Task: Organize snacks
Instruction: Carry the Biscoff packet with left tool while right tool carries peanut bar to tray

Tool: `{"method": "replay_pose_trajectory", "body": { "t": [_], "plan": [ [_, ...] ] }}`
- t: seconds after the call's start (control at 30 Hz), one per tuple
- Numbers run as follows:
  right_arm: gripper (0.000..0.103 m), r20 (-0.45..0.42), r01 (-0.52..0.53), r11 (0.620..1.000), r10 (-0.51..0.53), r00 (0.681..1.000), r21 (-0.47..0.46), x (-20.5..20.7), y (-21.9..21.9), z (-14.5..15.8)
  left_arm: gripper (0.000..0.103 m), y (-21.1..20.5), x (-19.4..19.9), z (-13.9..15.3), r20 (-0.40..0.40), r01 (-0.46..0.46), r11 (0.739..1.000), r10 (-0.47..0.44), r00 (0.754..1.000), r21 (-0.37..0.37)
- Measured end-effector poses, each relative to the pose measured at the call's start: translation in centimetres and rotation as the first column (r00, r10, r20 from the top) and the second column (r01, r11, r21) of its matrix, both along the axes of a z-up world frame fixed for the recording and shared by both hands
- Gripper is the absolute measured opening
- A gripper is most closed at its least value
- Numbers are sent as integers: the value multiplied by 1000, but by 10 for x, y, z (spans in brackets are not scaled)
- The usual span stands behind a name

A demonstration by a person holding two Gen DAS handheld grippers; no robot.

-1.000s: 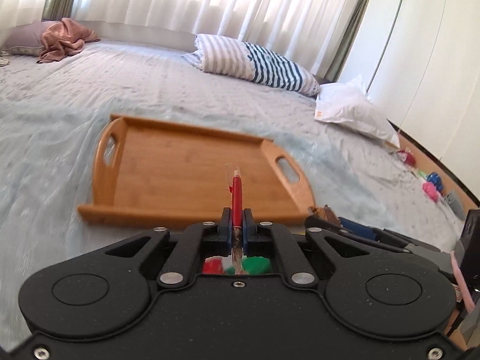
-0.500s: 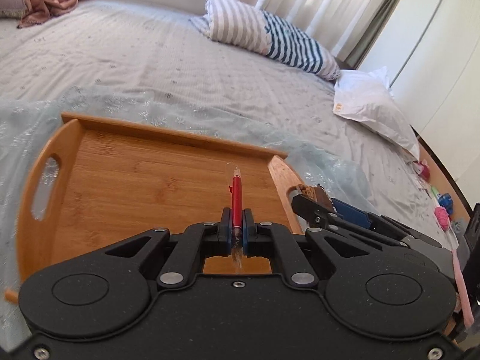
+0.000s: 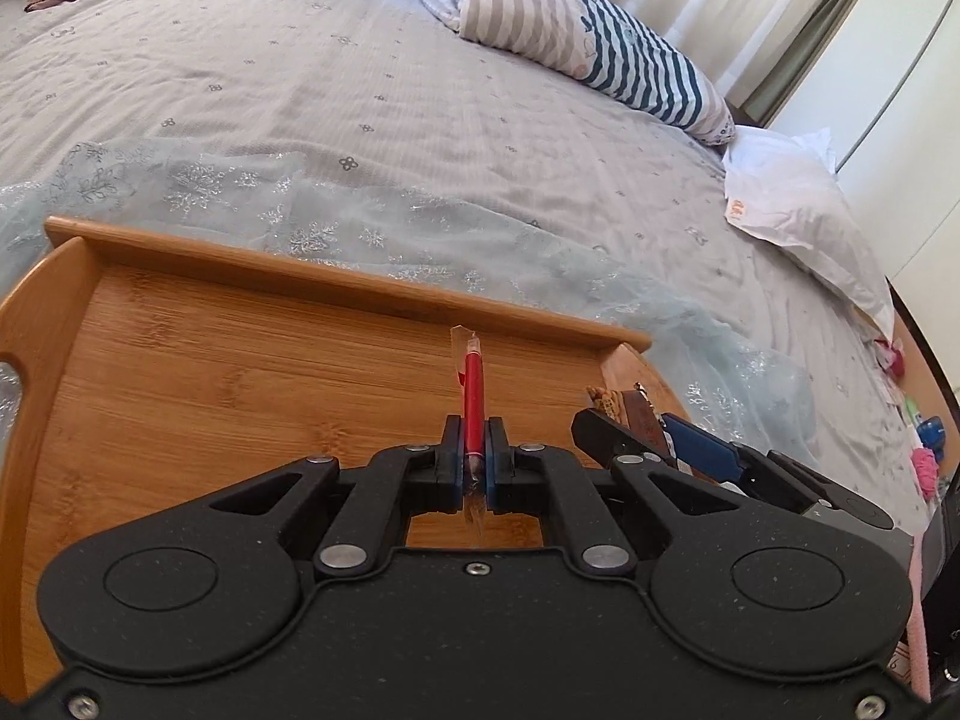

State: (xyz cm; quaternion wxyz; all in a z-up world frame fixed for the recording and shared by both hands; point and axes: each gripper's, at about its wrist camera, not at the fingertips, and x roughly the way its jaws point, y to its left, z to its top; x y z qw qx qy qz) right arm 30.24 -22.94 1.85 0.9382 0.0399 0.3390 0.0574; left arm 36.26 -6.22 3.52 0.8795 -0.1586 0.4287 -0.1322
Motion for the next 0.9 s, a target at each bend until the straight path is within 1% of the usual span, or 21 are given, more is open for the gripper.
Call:
{"method": "replay_pose_trajectory", "body": {
  "t": [0.13, 0.5, 0.77, 0.87, 0.9],
  "plan": [
    [57, -7, 9, 1000, -9, 1000, -17, 9, 0, -8, 6, -3, 6, -9, -3, -1, 1000, 1, 1000, -5],
    [57, -15, 2, 1000, -3, 1000, -8, 16, 4, -18, 6, -4, 9, -27, -19, -8, 1000, 7, 1000, -23],
    [58, -17, -1, 1000, 1, 1000, -6, 19, 3, -20, 6, -3, 9, -28, -10, -7, 1000, 7, 1000, -26],
    [59, -18, -1, 1000, 1, 1000, -4, 19, 3, -20, 6, -3, 9, -27, -6, -2, 1000, 2, 1000, -11],
    [60, -19, -1, 1000, 1, 1000, -4, 19, 4, -20, 8, -3, 9, -26, -4, -2, 1000, 2, 1000, 2]
  ]
}}
